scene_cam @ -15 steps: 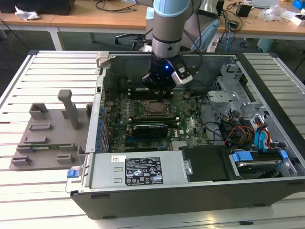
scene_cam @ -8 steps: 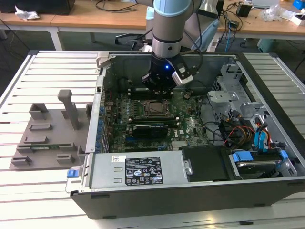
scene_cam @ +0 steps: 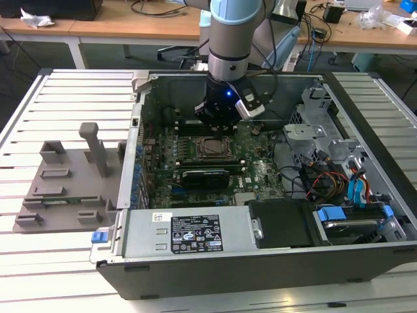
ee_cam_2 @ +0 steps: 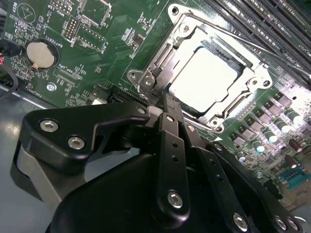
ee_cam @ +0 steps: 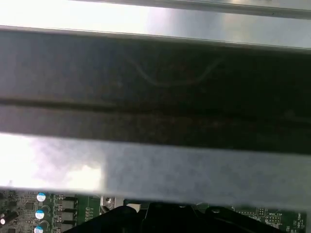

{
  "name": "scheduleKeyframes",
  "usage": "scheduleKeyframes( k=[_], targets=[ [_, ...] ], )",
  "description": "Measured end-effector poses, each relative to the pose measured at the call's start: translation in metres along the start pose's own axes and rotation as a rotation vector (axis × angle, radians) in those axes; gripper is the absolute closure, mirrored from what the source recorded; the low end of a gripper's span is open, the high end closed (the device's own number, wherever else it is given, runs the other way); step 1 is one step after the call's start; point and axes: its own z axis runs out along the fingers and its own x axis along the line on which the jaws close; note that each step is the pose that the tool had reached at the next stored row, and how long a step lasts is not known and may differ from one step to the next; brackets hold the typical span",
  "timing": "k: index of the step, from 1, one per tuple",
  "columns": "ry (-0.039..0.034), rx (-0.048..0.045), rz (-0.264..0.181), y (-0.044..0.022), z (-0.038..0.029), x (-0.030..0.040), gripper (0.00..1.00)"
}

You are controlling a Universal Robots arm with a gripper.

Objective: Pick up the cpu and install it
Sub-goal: 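Install the first cpu locking lever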

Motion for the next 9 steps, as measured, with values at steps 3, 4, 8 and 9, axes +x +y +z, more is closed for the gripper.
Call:
scheduleKeyframes(
  k=[3,4,8,9],
  targets=[
    [-0.0001,0.0003,0.000,0.0000,-0.0026,-0.0001,0.89],
    [-0.0001,0.0007,0.000,0.0000,-0.0037,-0.0001,0.89],
    [0.0025,0.0349,0.000,-0.0003,-0.0079,-0.0001,0.89],
    [0.0036,0.0496,0.000,-0.0006,-0.0080,0.0000,0.89]
  ],
)
